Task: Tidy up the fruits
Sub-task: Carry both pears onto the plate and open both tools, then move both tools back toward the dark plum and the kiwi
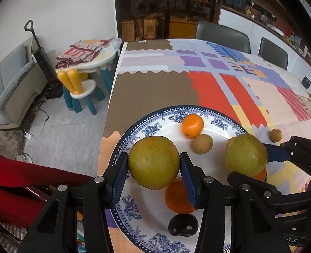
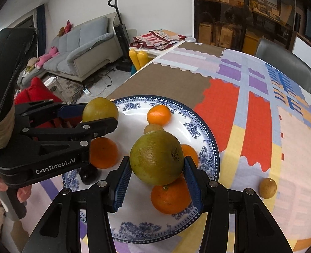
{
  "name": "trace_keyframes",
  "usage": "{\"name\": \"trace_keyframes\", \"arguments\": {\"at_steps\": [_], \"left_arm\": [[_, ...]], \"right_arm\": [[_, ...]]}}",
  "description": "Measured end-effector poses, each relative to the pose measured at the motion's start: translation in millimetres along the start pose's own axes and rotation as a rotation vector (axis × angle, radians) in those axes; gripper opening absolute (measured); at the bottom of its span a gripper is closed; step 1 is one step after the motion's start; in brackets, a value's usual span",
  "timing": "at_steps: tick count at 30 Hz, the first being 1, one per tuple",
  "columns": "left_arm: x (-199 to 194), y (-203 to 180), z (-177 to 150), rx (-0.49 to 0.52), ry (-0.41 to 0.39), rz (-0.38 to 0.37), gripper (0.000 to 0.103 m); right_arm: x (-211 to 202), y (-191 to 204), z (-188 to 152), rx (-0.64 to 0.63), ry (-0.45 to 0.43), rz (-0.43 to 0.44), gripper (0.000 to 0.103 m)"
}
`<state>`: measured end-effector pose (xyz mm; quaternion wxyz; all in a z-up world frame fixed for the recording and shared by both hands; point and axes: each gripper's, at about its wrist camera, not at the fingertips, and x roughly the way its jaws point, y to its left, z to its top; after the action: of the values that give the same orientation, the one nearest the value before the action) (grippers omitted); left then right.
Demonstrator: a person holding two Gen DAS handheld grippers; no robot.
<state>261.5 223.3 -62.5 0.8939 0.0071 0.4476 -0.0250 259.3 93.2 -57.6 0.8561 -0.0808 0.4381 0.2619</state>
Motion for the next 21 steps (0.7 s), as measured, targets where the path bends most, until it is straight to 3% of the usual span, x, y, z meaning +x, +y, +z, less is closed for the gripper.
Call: {"name": "trace_keyframes", "arguments": {"at_steps": [4, 13, 21], "left_arm": [[-13.9, 1.6, 1.2, 0.002, -0.037, 0.017, 0.059], [-65.5, -13.8, -10.4, 0.053, -0.118, 0.113, 0.059], [-115.9, -50.6, -32.2, 0.091, -0.213, 0.105, 0.062]], "right_arm": [[0.3, -0.4, -0.1, 0.004, -0.001, 0.000, 0.051], [-29.0, -1.8, -6.8, 0.001, -0.075, 0.002, 0.052], [-81.6, -13.0, -26.7, 0.002, -0.171, -0.016, 0.052]]}}
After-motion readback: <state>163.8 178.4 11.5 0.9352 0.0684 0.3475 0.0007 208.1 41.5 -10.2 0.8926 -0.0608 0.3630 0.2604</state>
